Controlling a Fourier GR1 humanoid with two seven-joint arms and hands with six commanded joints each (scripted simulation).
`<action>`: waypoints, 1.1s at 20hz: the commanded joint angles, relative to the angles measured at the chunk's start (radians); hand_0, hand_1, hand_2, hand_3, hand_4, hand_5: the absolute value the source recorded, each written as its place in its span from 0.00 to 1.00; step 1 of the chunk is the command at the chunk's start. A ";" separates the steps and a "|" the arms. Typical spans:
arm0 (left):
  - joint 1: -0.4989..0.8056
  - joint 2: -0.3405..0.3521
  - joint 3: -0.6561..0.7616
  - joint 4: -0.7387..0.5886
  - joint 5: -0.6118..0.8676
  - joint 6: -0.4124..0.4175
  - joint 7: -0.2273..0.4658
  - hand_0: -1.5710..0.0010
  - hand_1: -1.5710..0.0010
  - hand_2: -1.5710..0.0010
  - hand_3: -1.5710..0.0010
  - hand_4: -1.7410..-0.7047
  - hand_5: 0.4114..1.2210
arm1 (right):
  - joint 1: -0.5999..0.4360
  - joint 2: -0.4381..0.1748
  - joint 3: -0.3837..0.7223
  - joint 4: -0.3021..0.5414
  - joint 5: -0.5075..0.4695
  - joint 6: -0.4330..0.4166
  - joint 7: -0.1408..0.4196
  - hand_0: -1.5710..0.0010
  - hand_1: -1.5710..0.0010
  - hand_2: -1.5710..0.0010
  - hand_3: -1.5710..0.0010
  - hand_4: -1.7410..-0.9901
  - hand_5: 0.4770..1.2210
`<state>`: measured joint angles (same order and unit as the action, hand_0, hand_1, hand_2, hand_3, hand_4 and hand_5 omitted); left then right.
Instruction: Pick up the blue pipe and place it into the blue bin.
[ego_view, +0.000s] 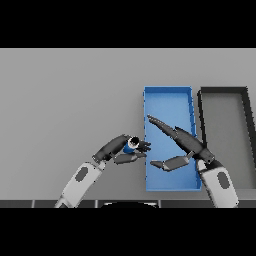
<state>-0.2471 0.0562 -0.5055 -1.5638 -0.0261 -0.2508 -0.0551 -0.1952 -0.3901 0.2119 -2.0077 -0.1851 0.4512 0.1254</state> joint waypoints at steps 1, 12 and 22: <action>0.006 0.000 0.003 -0.010 0.003 -0.004 0.003 0.00 0.00 0.00 0.00 0.26 1.00 | -0.010 0.006 0.018 0.001 -0.004 0.005 0.026 1.00 1.00 1.00 1.00 0.66 0.06; -0.002 -0.033 0.047 0.022 0.020 -0.086 0.001 0.00 0.00 0.00 0.00 0.26 1.00 | -0.241 0.125 0.142 0.154 -0.039 0.087 0.164 1.00 1.00 1.00 1.00 0.72 0.05; 0.015 -0.063 0.072 0.014 -0.004 -0.102 0.034 0.00 0.00 0.01 0.22 0.07 1.00 | -0.325 0.204 0.175 0.258 -0.040 0.122 0.161 0.31 0.30 0.30 0.43 0.27 0.17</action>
<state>-0.2324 -0.0069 -0.4339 -1.5495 -0.0302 -0.3542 -0.0227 -0.5196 -0.1862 0.3867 -1.7498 -0.2253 0.5730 0.2839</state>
